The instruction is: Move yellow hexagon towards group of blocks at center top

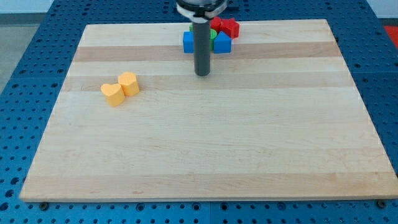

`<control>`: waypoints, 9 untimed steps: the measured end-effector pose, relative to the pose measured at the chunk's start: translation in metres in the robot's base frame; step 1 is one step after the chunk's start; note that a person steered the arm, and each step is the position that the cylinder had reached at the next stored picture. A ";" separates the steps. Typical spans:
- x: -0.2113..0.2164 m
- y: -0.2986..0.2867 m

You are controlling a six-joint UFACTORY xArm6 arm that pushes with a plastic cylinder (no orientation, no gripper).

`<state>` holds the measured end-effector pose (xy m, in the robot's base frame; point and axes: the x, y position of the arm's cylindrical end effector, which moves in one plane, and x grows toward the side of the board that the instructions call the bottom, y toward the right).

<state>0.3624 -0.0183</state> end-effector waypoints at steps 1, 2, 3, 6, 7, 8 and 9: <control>0.002 -0.003; 0.002 -0.003; 0.002 -0.010; -0.004 -0.015; -0.005 -0.015; -0.008 -0.016; -0.008 -0.026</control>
<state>0.3546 -0.0443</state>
